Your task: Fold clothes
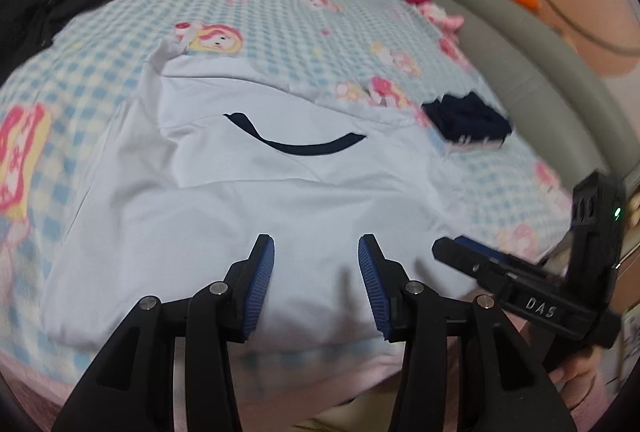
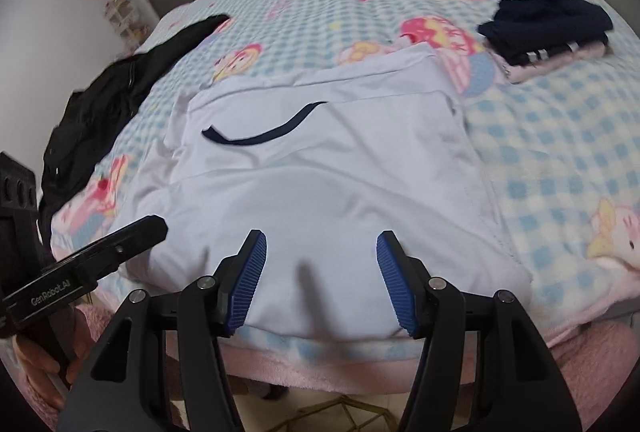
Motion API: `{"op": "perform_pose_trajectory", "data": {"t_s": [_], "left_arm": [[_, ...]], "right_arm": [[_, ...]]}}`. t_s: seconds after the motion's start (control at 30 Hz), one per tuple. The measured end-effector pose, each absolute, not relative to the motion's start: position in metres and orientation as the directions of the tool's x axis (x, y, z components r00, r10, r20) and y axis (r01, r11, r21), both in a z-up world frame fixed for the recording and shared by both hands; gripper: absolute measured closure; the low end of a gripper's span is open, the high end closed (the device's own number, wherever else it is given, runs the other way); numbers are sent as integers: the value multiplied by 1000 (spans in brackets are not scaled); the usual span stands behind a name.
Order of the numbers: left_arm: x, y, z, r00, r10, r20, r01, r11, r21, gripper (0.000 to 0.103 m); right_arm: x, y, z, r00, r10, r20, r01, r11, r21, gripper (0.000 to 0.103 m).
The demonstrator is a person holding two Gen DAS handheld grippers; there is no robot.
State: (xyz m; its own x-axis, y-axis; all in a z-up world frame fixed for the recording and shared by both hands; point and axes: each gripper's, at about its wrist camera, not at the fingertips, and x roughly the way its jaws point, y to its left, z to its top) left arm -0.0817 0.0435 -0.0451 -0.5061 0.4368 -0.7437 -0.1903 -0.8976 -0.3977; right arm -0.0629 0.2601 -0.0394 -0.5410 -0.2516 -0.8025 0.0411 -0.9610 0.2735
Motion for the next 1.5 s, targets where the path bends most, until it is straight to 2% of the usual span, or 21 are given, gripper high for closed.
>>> {"op": "perform_pose_trajectory", "data": {"t_s": [0.2,0.37,0.43,0.47,0.57,0.63,0.73,0.83,0.9,0.97,1.03,1.13,1.2,1.33,1.5], "left_arm": [[-93,45,-72,-388,399,-831,-140,-917,-374,60],[-85,38,-64,-443,426,-789,-200,-905,-376,60],[-78,38,-54,-484,404,-776,-195,-914,-355,60],[-76,41,-54,-482,380,-789,-197,-925,-325,55],[-76,45,-73,-418,305,-856,-187,-951,-247,54],[-58,34,-73,-446,324,-834,-172,-946,-276,54],[-40,24,-55,-521,346,-780,-172,-938,-302,54],[-49,22,-44,-592,405,-697,-161,-906,-391,50],[-64,32,-53,-576,371,-729,-158,-925,-346,48],[-72,36,-76,-494,296,-818,-138,-955,-262,53],[-60,31,-81,-495,334,-802,-180,-942,-282,53],[-48,21,-70,-511,376,-773,-210,-927,-312,53],[-55,22,-51,-537,389,-749,-233,-921,-311,53],[-105,34,-24,-598,303,-742,-207,-953,-222,53],[-167,51,-47,-565,100,-819,-190,-982,11,53]], "right_arm": [[-94,256,-64,-450,-204,-869,15,-975,221,44],[-94,256,-63,-465,-189,-865,42,-980,192,46],[-85,257,-59,-498,-217,-839,28,-972,235,46],[-79,256,-53,-518,-233,-823,34,-967,253,46],[-74,241,-56,-517,-148,-843,91,-989,118,44],[-66,247,-62,-511,-123,-851,74,-992,99,50],[-49,261,-66,-514,-110,-850,36,-994,107,50],[-43,262,-48,-579,-158,-800,61,-987,152,46],[-51,257,-45,-595,-232,-770,86,-970,226,44],[-63,245,-58,-557,-198,-807,82,-980,184,43],[-67,243,-78,-518,-144,-843,62,-989,131,43],[-59,254,-78,-506,-203,-838,89,-979,183,43],[-63,259,-59,-508,-258,-822,118,-966,231,44],[-102,255,-14,-595,-305,-744,194,-952,236,37],[-161,235,-40,-554,-229,-801,253,-962,100,38]]}}
